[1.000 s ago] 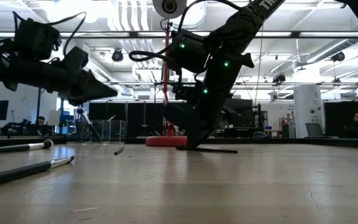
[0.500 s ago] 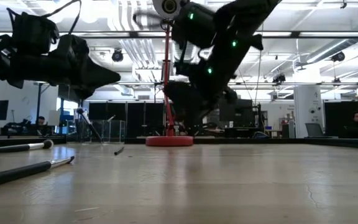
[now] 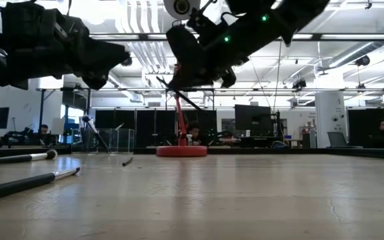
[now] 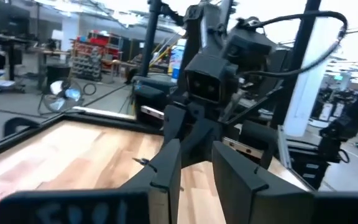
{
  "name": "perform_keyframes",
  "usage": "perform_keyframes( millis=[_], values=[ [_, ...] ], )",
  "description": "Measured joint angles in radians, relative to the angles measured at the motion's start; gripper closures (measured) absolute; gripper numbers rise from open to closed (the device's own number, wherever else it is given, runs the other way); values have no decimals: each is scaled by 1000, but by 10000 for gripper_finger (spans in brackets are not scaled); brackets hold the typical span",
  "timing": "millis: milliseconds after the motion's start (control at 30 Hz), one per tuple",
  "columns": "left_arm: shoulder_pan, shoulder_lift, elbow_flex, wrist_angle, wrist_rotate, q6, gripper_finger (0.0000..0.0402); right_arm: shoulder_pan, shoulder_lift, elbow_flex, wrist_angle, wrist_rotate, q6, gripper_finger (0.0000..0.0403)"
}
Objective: Pick & Place Makeup Supplies
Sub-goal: Put the makeup brush into the transparent organizer
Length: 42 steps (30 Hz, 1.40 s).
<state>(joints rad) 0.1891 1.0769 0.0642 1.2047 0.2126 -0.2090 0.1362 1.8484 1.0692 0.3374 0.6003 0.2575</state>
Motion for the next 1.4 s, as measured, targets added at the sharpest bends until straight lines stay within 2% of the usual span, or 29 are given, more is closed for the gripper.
perform_keyframes(
  millis=[133, 400, 800, 1400],
  values=[
    [-14, 40, 13, 45, 0, 2, 317, 15, -5, -41, 158, -6, -72, 390],
    [-39, 139, 56, 94, 0, -14, 317, 41, -7, -78, 328, -48, -159, 390],
    [-84, 260, 151, 130, 0, -28, 317, 65, -7, -77, 438, -49, -210, 391],
    [-104, 369, 226, 185, 7, -28, 317, 66, -5, -76, 478, -54, -218, 391]
  ],
)
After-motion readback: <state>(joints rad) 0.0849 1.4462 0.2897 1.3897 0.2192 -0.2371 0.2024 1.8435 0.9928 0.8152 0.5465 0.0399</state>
